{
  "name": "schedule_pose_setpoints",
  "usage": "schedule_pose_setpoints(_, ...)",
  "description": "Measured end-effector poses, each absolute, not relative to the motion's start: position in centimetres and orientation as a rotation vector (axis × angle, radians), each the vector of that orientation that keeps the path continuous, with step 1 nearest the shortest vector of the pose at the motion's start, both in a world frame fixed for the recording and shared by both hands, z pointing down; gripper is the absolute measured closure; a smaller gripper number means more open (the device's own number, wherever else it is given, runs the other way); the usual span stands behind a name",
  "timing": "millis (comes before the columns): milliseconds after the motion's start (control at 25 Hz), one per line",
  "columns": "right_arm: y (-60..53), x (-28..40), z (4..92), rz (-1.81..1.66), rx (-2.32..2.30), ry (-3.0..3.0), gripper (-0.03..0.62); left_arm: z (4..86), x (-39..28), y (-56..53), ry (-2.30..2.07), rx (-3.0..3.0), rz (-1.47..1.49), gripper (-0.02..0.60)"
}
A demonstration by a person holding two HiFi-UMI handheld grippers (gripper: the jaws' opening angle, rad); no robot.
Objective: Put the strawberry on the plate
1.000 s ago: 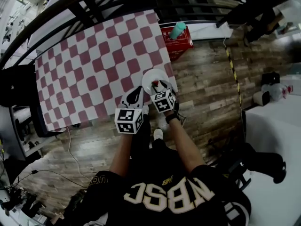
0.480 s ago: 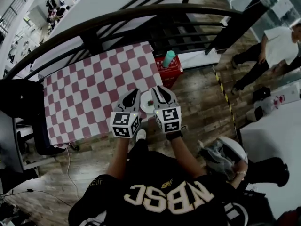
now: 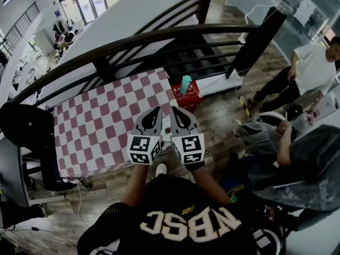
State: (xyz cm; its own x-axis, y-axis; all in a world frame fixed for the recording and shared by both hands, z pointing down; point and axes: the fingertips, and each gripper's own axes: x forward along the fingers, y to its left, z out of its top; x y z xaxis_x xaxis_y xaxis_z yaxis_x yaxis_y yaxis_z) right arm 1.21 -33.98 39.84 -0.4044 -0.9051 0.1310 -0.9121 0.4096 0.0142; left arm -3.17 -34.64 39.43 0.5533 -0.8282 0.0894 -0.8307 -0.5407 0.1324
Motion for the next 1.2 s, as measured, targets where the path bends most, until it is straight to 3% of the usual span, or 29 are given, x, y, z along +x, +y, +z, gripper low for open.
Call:
schedule_pose_setpoints(480,-33.3,3.7,39.3,0.074,1.730,-2.497,0.577,39.2,-2.6,-33.8,-1.402,2.649,0.033,0.566)
schedule_pose_setpoints(1200,-34.0,1.9,40.4,0.073,1.732,-2.453,0.576,40.3,-4.2,-34.8,-1.346,2.626,0.033,0.566)
